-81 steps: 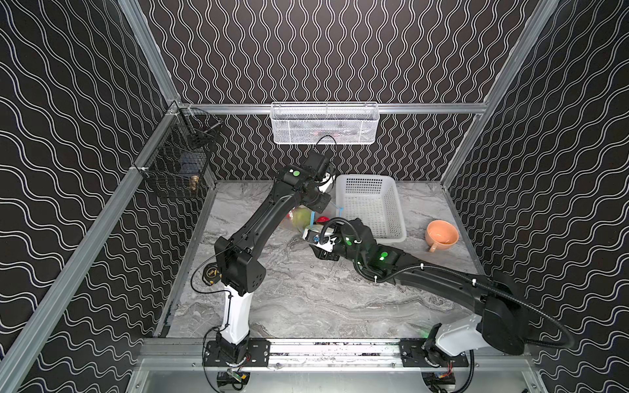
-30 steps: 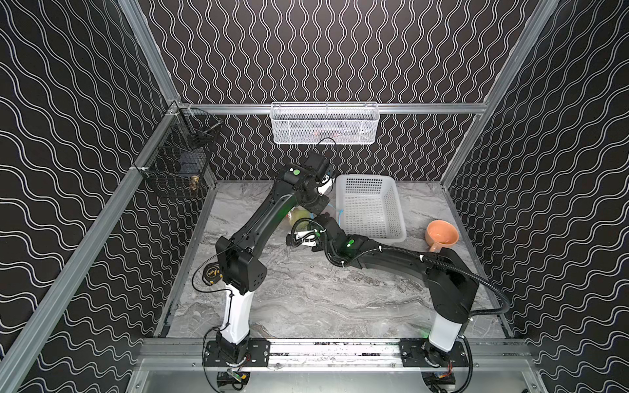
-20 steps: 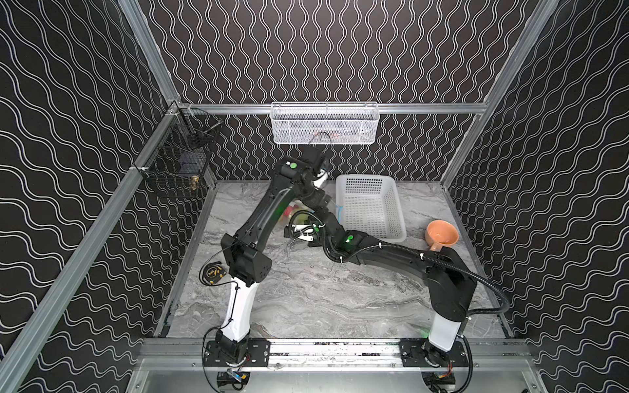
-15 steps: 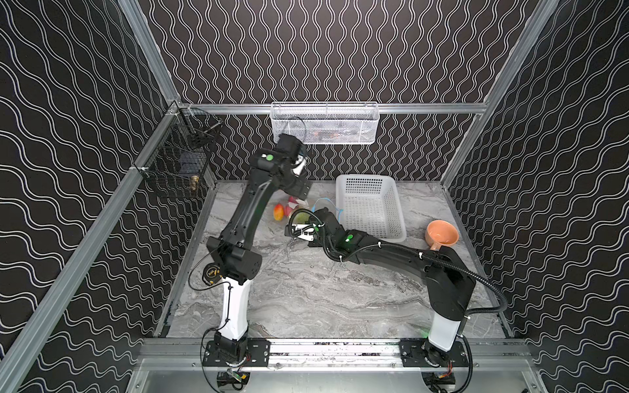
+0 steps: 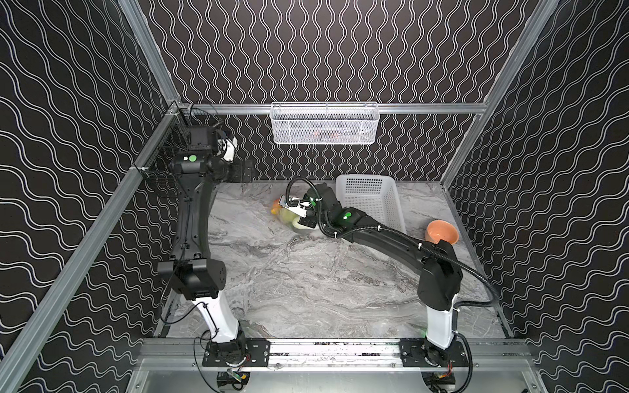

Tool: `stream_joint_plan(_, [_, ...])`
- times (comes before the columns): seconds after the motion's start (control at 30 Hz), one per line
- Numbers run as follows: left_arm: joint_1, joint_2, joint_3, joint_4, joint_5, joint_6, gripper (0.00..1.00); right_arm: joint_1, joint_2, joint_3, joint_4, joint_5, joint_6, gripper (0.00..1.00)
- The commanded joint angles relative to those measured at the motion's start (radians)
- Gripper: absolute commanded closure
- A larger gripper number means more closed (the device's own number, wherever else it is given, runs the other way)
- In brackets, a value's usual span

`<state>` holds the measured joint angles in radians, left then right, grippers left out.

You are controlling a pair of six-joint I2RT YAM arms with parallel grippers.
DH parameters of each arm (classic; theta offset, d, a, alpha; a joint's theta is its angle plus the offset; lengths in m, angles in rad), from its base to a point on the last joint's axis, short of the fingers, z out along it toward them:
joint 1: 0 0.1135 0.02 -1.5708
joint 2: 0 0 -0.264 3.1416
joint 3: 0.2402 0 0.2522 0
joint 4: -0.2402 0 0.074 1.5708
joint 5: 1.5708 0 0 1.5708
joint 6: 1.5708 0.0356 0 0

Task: Place the food in the zip-top bag and seal the zipper

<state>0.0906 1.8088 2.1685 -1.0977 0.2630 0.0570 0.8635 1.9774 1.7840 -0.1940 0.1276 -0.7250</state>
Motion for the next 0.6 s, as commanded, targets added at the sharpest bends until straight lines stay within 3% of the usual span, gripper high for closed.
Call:
stream_joint_plan(0.0, [0.006, -0.045, -0.111, 0.123, 0.166, 0.072, 0.01, -0.021, 0.027, 0.081, -0.052, -0.116, 0.099, 1.00])
stream_joint_plan(0.13, [0.006, -0.088, -0.242, 0.218, 0.226, 0.118, 0.01, -0.051, 0.042, 0.143, -0.072, -0.205, 0.175, 1.00])
stream_joint_plan(0.37, [0.006, -0.203, -0.485, 0.507, 0.230, 0.121, 0.01, -0.094, 0.026, 0.184, -0.047, -0.311, 0.259, 1.00])
stream_joint_plan(0.57, [0.005, -0.099, -0.366, 0.388, 0.476, 0.207, 0.01, -0.098, 0.034, 0.238, -0.074, -0.339, 0.280, 1.00])
